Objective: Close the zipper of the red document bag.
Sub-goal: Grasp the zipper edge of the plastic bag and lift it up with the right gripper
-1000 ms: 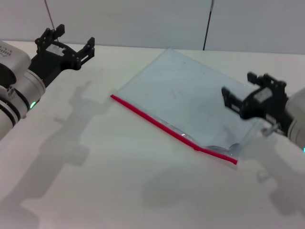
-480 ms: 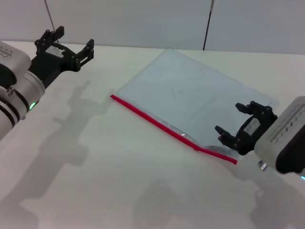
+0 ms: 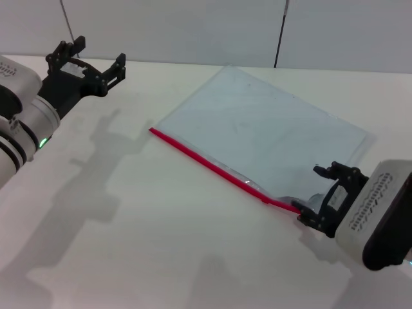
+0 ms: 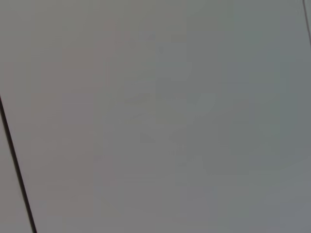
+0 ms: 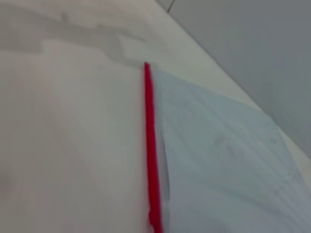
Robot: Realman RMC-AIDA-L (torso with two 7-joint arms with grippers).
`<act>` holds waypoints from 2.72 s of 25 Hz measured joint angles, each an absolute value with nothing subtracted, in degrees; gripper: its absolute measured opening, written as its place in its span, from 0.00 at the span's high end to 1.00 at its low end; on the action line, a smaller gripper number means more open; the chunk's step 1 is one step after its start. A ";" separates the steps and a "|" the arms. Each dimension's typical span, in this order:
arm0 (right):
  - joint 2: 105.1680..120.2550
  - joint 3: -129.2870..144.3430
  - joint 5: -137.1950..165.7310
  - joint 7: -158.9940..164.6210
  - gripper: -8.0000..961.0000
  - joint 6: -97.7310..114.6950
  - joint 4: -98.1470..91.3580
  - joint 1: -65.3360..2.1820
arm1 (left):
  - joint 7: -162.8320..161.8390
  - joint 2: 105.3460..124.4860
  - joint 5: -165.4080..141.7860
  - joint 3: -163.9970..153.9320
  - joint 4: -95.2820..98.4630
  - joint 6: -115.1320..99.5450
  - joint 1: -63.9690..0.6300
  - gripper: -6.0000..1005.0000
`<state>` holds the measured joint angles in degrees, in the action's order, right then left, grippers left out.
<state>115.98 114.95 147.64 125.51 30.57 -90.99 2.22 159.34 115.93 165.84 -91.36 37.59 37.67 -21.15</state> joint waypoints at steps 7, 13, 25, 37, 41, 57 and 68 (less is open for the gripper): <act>116.01 114.95 149.92 124.98 0.28 31.99 -90.30 1.55 | 159.50 115.93 165.84 -91.26 37.62 37.68 -21.12 0.15; 116.04 115.02 149.87 125.01 0.28 32.56 -88.80 0.42 | 159.54 115.93 165.84 -91.22 37.62 37.71 -21.15 0.15; 116.10 115.55 149.41 125.44 0.29 33.63 -85.76 -2.47 | 159.78 115.94 165.85 -91.15 37.62 37.71 -21.19 0.15; 116.19 113.51 149.37 125.95 0.30 33.14 -82.08 -5.25 | 159.87 116.02 165.85 -91.19 37.61 38.05 -21.19 0.16; 116.21 112.59 149.37 126.35 0.31 33.13 -81.47 -5.86 | 159.87 116.01 165.85 -91.18 37.62 38.06 -21.18 0.16; 116.21 112.36 149.41 127.11 0.34 32.61 -79.31 -9.18 | 159.87 116.09 165.85 -91.48 37.61 38.03 -21.47 0.16; 116.28 112.21 149.41 128.31 0.40 32.57 -75.42 -12.89 | 159.87 116.15 165.83 -91.59 37.64 38.22 -21.48 0.16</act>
